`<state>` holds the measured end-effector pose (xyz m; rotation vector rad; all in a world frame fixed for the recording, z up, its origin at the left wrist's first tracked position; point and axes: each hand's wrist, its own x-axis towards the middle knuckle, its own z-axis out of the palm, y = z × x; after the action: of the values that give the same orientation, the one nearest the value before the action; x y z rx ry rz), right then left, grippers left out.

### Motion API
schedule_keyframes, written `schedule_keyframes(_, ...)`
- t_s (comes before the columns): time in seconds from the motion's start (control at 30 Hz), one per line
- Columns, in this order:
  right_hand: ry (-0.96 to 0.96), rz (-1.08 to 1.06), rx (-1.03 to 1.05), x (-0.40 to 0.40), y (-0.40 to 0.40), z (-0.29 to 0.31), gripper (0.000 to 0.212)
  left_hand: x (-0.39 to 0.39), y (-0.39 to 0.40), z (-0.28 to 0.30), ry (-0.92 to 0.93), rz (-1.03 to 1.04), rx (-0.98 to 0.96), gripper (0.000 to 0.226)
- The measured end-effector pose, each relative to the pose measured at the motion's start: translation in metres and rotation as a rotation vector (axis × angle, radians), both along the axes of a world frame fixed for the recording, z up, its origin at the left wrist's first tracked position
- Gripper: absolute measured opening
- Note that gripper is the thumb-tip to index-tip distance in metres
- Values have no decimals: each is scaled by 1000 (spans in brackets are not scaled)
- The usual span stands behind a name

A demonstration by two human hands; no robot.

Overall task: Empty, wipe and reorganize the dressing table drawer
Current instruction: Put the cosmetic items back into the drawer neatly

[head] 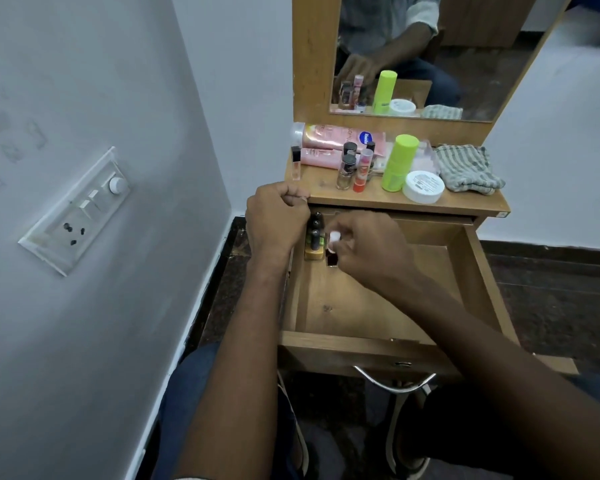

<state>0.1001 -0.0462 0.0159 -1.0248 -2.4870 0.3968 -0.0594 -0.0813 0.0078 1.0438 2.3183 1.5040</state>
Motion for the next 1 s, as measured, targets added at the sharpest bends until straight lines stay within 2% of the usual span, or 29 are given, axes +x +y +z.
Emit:
schedule_keyframes(0.17, 28, -38, -167, -7, 5, -29, 17, -1, 2, -6, -15, -80, -97, 24)
schedule_keyframes(0.47, 113, -71, -296, -10, 10, -52, 30, -5, 1, -14, -13, -119, -182, 16)
schedule_keyframes(0.63, 60, -130, -375, -12, 14, -60, 23, -7, 1, -15, -5, -121, -206, 17)
schedule_keyframes(1.0, 110, -189, -416, -23, 10, -68, 25, -7, 1, -18, 1, -73, -249, 14)
